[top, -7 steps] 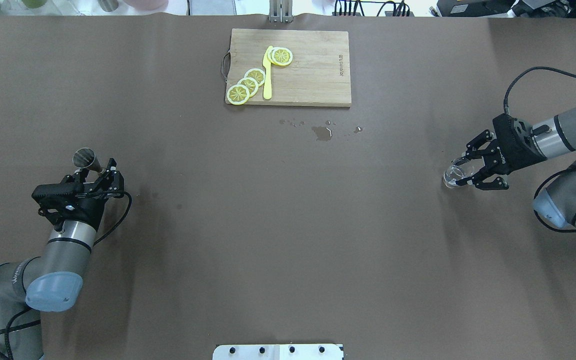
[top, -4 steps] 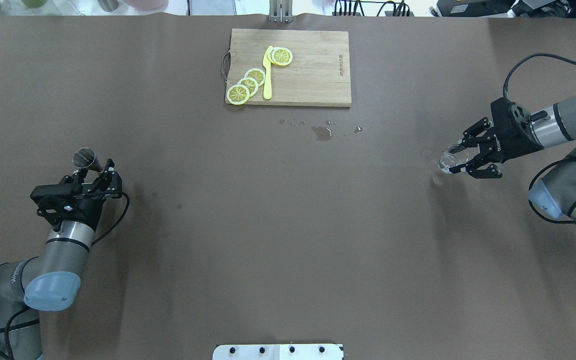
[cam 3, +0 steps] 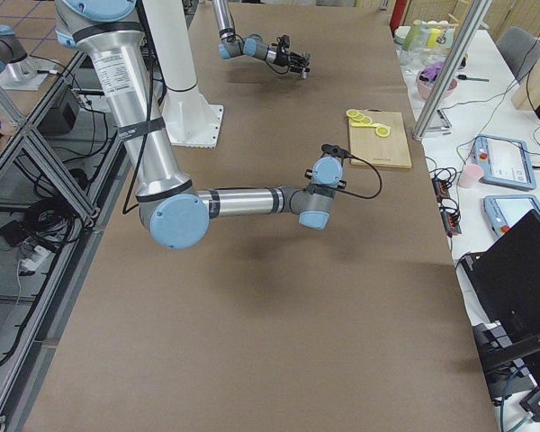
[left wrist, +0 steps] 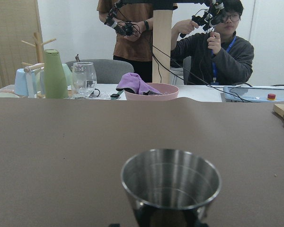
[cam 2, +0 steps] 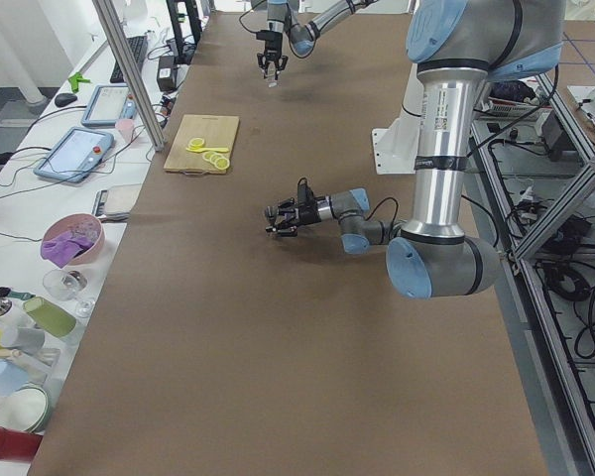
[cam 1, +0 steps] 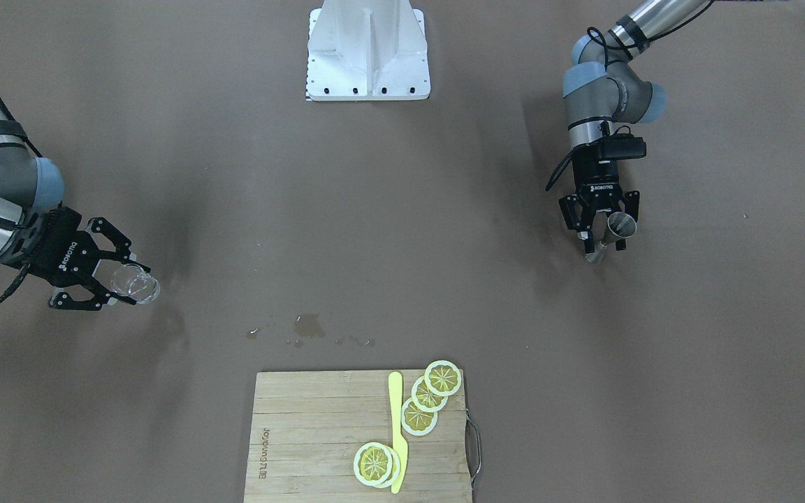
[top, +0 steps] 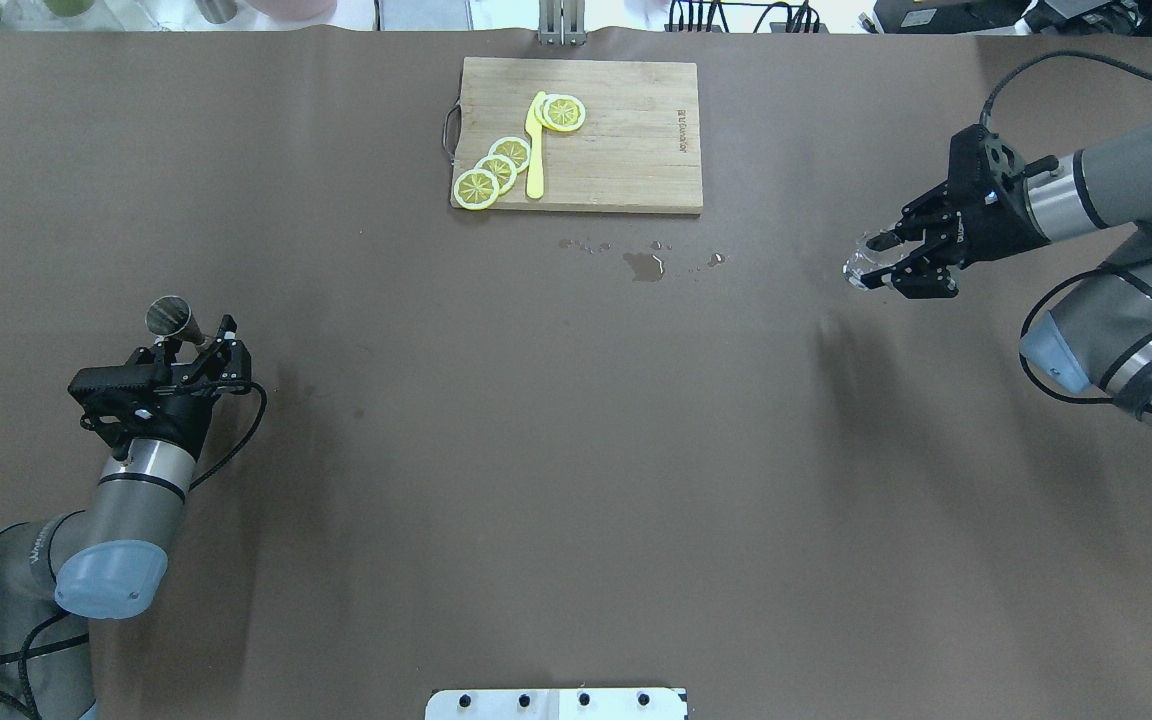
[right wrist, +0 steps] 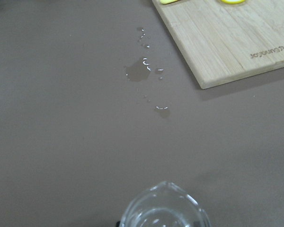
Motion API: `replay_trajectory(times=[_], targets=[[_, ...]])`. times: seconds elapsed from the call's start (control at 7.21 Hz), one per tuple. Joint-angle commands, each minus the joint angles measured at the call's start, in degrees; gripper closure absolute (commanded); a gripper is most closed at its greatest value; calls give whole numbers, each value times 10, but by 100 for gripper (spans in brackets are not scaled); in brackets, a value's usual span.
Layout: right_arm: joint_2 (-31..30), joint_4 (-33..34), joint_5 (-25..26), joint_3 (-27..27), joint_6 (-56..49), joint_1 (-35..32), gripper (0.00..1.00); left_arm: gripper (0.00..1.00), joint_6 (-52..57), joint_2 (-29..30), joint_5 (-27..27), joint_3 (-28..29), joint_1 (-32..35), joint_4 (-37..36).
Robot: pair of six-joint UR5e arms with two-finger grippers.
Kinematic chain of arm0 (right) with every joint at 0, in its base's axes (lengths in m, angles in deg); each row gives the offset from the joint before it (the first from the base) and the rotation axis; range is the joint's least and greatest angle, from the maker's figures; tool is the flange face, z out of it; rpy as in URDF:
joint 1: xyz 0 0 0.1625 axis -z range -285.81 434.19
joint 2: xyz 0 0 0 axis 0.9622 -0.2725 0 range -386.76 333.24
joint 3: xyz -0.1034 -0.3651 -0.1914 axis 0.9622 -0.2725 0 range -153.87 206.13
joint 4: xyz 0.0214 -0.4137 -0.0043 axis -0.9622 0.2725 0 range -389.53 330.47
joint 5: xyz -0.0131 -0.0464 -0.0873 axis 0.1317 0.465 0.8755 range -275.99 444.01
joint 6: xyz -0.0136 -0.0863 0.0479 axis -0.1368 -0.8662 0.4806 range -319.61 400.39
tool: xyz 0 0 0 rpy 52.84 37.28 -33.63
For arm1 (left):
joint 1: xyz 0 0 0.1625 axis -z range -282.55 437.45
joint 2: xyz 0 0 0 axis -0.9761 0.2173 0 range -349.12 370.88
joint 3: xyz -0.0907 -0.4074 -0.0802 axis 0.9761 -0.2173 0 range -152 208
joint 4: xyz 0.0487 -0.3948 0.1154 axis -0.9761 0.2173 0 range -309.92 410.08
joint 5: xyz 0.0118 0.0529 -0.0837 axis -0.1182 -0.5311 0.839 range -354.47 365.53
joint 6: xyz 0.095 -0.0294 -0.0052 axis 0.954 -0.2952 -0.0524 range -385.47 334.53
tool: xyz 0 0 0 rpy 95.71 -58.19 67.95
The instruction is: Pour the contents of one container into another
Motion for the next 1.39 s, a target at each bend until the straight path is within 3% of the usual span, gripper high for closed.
replay_trajectory(times=[0.0, 0.28, 0.69, 0.83, 0.97, 1.11, 1.25], targets=[[37, 58, 1, 3, 4, -4, 100, 38, 3, 5, 0, 2, 1, 0], [42, 77, -1, 5, 5, -10, 100, 38, 2, 5, 1, 6, 5, 3], [44, 171, -16, 60, -3, -26, 100, 38, 2, 2, 1, 8, 5, 14], [44, 174, -20, 64, -4, -32, 100, 38, 2, 1, 1, 8, 5, 14], [46, 202, -28, 73, 1, -39, 100, 65, 3, -2, 1, 9, 5, 14], [58, 246, -52, 82, -4, -44, 100, 100, 4, -3, 1, 23, 5, 28], [61, 279, -52, 98, -5, -45, 100, 100, 21, -3, 1, 28, 5, 46]])
